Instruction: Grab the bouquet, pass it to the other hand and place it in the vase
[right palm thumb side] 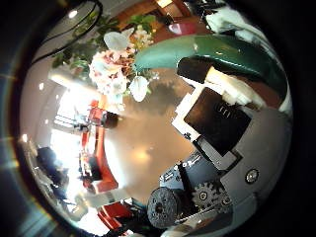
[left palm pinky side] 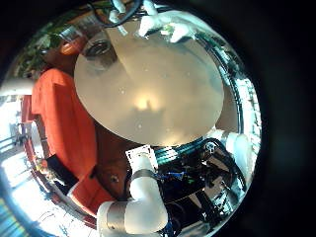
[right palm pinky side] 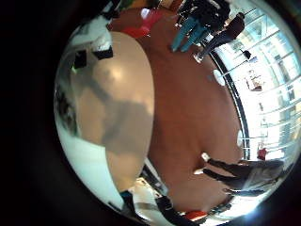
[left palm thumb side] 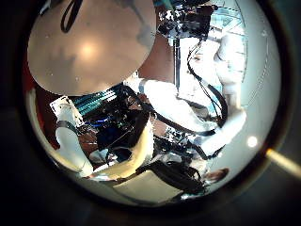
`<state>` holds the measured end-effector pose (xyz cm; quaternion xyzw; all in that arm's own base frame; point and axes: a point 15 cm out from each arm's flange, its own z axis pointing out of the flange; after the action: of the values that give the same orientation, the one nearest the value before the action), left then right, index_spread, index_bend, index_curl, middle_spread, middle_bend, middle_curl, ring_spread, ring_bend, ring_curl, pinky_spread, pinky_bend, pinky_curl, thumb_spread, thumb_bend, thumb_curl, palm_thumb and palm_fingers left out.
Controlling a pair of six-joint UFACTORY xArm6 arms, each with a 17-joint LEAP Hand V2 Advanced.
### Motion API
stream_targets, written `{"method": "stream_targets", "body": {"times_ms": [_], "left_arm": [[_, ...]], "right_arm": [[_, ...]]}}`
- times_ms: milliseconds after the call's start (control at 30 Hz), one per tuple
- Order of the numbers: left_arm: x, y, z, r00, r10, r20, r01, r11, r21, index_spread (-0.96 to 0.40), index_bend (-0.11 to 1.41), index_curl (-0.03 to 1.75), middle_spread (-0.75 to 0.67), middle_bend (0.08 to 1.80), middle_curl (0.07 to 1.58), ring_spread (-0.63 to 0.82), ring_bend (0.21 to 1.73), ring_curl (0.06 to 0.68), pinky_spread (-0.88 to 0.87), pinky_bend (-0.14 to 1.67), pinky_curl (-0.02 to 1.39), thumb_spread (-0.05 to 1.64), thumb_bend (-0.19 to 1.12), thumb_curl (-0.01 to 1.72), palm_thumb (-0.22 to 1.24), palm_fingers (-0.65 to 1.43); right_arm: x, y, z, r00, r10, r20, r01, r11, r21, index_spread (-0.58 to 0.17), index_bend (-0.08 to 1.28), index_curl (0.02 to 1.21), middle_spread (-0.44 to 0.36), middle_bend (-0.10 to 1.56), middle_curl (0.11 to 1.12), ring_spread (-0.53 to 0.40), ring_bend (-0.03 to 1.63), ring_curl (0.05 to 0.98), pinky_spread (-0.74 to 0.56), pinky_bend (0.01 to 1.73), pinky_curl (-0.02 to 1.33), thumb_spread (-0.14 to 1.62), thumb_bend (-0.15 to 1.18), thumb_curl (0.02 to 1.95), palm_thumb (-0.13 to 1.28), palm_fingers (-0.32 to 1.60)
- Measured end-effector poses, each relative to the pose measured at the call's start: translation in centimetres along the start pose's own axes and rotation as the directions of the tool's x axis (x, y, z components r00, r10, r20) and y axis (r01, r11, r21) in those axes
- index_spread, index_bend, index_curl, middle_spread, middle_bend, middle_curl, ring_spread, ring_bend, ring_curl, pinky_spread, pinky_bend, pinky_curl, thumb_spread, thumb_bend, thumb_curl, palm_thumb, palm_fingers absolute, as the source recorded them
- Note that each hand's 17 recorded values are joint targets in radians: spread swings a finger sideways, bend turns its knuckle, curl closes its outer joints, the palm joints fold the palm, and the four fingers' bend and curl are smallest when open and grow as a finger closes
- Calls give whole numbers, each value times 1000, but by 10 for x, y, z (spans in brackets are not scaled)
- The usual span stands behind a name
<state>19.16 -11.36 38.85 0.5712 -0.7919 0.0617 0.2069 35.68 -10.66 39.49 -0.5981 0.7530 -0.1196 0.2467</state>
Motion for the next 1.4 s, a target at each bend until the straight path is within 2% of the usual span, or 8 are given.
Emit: {"method": "stream_targets", "body": {"times_ms": [167,333,567,667,867,1033,1300,1400], "left_arm": [[7,-2,-5,998,3,-58,-1,999,35,38,197,406,426,189,309,573,411,211,548,182,239,1119,-21,310,259,156],[20,-10,-12,988,21,-156,-9,997,78,51,198,410,413,190,312,561,414,212,531,177,239,1120,-26,305,241,175],[45,-25,-27,950,77,-303,-29,986,162,77,183,406,405,194,318,551,426,212,518,183,242,1100,-27,299,202,190],[54,-34,-40,919,111,-378,-25,974,225,86,173,396,396,202,324,544,440,215,513,188,247,1091,-25,300,198,200],[83,-52,-66,792,194,-579,5,946,324,104,180,385,367,213,337,533,460,216,493,181,251,1076,-21,307,205,229],[92,-58,-72,675,208,-708,37,949,313,111,184,384,346,225,349,529,468,214,489,181,252,1070,-20,312,220,240],[107,-26,-73,732,265,-627,-24,931,365,113,185,387,329,224,358,524,476,210,487,180,250,1074,-23,316,241,241],[107,-15,-76,789,279,-548,-52,918,393,114,186,389,327,225,361,524,476,207,487,180,250,1072,-23,319,247,239]], "right_arm": [[-32,-21,-41,972,0,236,-24,995,98,-264,1148,957,-153,1326,881,-181,1480,652,-184,1462,491,853,4,866,1117,1152],[-50,-25,-68,863,21,505,-95,988,121,-247,1163,942,-146,1338,868,-178,1483,656,-181,1445,522,850,-5,916,1113,1148],[-74,-19,-78,606,60,793,-97,995,0,-234,1175,926,-141,1349,855,-178,1490,661,-181,1425,558,848,-6,965,1102,1146],[-88,-11,-86,447,87,890,-55,996,-70,-230,1182,918,-139,1354,848,-178,1492,663,-182,1414,577,848,-6,989,1098,1144],[-111,10,-96,231,123,965,61,988,-140,-225,1192,909,-136,1363,839,-177,1492,664,-180,1396,606,849,-5,1025,1101,1144],[-116,17,-75,218,166,962,38,983,-178,-222,1201,902,-135,1369,830,-177,1494,665,-177,1387,639,848,-5,1055,1101,1139],[-93,21,-44,393,199,898,37,972,-232,-224,1180,890,-136,1360,818,-186,1470,663,-188,1372,678,882,-58,1012,932,1090],[-78,22,-26,488,209,847,51,962,-267,-238,1098,858,-145,1297,780,-191,1422,635,-244,1294,655,921,-39,943,880,1075]]}}
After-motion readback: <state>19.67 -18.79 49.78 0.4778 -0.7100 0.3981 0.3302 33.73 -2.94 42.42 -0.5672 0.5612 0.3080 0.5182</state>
